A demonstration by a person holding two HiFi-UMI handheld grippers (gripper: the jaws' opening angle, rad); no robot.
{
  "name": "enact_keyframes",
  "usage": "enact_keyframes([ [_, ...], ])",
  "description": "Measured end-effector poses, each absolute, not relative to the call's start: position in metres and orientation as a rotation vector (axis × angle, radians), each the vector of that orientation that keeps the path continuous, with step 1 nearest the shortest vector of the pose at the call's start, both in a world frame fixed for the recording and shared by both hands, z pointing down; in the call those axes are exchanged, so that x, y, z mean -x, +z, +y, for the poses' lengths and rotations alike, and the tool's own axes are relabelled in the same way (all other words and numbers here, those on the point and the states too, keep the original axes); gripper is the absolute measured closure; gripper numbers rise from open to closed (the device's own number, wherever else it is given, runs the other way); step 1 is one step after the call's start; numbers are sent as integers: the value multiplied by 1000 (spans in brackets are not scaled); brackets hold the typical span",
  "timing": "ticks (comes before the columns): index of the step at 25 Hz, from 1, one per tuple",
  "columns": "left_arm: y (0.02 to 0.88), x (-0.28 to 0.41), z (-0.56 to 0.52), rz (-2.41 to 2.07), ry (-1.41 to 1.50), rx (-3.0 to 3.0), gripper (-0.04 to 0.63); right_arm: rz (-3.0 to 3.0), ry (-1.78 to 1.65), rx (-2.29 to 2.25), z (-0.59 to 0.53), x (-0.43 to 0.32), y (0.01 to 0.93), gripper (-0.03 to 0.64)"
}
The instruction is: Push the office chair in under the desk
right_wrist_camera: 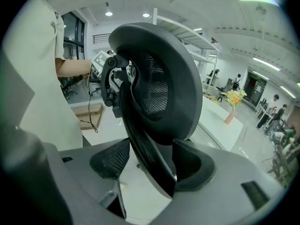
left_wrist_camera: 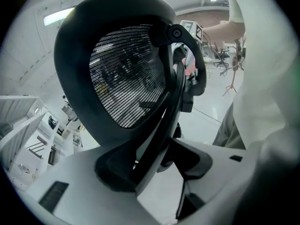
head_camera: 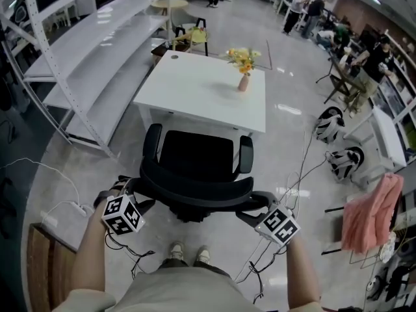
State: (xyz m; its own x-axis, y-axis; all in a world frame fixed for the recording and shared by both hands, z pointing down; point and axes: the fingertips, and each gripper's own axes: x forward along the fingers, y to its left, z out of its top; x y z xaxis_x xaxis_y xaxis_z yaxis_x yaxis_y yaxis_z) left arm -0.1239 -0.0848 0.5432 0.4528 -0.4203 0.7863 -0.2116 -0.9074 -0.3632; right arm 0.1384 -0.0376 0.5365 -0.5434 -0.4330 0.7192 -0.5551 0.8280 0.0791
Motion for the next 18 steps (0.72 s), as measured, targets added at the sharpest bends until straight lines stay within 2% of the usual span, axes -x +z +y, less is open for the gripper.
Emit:
enact_keyframes([
  [7, 542, 135, -99, 509, -1506, 2511, 353, -2244, 219, -705, -47, -126, 534, 330],
  [18, 544, 148, -126, 616, -1334, 2480, 339, -2240, 204, -656, -85, -116, 538, 331],
])
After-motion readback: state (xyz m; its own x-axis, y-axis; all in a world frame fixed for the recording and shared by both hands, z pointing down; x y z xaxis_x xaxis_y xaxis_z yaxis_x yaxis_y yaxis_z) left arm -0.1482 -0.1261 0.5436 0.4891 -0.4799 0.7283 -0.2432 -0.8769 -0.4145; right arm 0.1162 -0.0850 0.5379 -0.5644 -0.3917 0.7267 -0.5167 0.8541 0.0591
